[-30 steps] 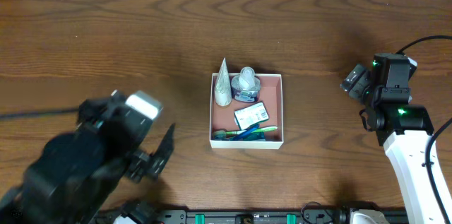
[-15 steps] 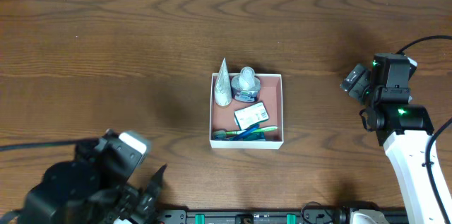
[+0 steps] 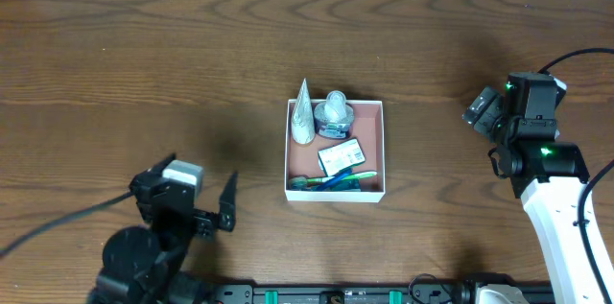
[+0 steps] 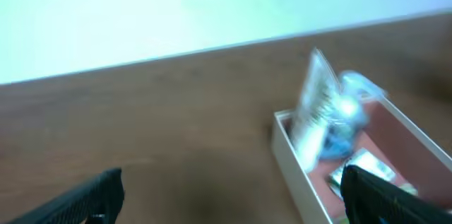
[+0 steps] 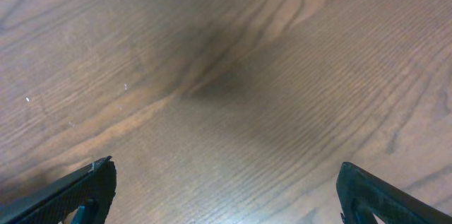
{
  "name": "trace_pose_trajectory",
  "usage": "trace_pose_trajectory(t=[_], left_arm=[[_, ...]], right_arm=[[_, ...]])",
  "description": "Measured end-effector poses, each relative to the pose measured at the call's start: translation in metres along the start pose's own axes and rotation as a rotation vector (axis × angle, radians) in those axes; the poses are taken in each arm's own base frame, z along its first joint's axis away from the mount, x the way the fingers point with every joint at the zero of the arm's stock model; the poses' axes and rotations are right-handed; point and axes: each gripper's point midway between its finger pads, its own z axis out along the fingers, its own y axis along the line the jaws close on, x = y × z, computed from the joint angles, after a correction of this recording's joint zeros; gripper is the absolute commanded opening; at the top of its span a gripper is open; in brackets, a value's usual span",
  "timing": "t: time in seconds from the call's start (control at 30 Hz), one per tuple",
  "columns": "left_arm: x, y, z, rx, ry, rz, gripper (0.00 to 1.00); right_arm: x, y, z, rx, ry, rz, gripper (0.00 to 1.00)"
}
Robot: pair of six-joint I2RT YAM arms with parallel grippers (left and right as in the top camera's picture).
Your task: Pack container
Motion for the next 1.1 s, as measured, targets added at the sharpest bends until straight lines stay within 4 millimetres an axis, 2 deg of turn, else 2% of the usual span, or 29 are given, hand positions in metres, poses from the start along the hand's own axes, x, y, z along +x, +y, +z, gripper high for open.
trace_pose_trajectory(t=[0.2,0.5,0.73,1.03,1.1], left_arm=[[0.023,0.023,0.02,-0.108,-0.092,-0.033,0.98],[0.056,0.037,0.047,-0.156,-0.118,-0.048,0.98],[0.069,0.044,0.05,-0.185,-0.197,-0.052,0.98],[0.094,0.045,0.058,-0.188,-0.142,-0.056,0.98],[0.094,0.045,0.059,-0.183,-0.147,-0.058,0.98]], right_arm=[[0.0,0.0,0.0,0.001,0.0,0.0,0.99],[0.0,0.0,0.0,0.001,0.0,0.0,0.99],[0.0,0.0,0.0,0.001,0.0,0.0,0.99],[0.0,0.0,0.0,0.001,0.0,0.0,0.99],[0.0,0.0,0.0,0.001,0.0,0.0,0.99]])
